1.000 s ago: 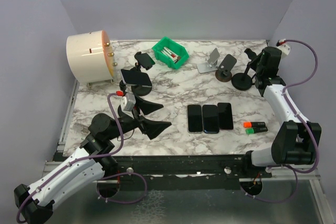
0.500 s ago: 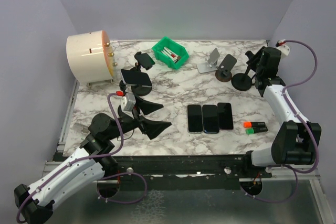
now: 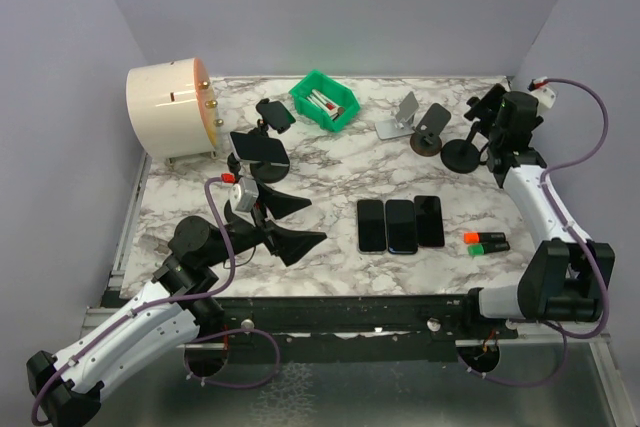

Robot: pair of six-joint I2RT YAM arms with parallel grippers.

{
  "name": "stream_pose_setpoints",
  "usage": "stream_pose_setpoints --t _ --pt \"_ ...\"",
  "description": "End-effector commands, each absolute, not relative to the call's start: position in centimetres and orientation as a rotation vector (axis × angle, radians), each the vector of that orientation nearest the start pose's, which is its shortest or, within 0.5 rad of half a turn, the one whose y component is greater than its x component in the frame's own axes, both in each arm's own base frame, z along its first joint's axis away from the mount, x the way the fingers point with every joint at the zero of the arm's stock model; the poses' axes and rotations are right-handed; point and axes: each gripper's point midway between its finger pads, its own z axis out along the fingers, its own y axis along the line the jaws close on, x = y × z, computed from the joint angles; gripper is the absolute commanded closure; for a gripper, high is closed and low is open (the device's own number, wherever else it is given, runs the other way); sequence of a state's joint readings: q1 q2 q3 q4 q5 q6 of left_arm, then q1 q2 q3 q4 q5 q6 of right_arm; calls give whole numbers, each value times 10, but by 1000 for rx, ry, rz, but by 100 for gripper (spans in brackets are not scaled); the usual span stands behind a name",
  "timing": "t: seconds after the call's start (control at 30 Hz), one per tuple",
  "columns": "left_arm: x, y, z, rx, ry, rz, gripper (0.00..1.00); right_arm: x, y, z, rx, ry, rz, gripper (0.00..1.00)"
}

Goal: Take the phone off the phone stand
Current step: Place the phone stand at the center of the board, then pick up the phone stand with the phone at the center of the board.

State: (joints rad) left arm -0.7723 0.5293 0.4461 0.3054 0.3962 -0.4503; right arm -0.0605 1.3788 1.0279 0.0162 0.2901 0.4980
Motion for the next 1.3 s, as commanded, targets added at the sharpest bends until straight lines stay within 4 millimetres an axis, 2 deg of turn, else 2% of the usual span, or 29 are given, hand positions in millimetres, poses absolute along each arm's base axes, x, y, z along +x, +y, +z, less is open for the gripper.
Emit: stream_pose_setpoints --t 0.0,0.1,0.2,0.33,0.4,0.47,0.53,0.63,0.7,0.77,0.87,1.0,1.1,1.2,1.27 --pt "133 -250 308 584 1350 -1298 1 419 -67 260 748 1680 -2 7" --pt "138 -247 310 542 1357 -1285 1 409 -61 295 756 1631 57 2" --pt "150 -240 310 455 1386 -1237 1 399 -30 341 647 1584 190 0" --pt "169 -227 308 343 1437 -1137 1 382 53 394 310 1547 438 0" --pt "178 -223 305 305 1461 -1089 1 366 102 406 144 1558 527 0" --pt "185 -220 302 266 1486 -1057 1 348 150 407 -19 1573 598 0" --pt "192 -217 297 224 1516 -1032 1 329 190 400 -137 1586 662 0" --pt "204 -210 290 143 1557 -978 1 308 220 379 -209 1604 731 0" --pt "210 -204 287 76 1576 -953 1 299 234 355 -252 1638 745 0" --pt "215 -198 284 12 1593 -931 1 294 243 316 -268 1725 708 0" --pt "215 -204 285 36 1638 -913 1 289 242 266 -234 1857 670 0" --pt "221 -194 264 8 1772 -785 1 283 224 219 -76 1928 653 0" --pt "227 -177 260 -39 1808 -671 1 274 214 194 45 1973 669 0" --pt "229 -168 274 -39 1779 -627 1 266 208 176 199 1997 726 0" --pt "231 -165 288 -36 1742 -611 1 261 207 176 258 1967 788 0"
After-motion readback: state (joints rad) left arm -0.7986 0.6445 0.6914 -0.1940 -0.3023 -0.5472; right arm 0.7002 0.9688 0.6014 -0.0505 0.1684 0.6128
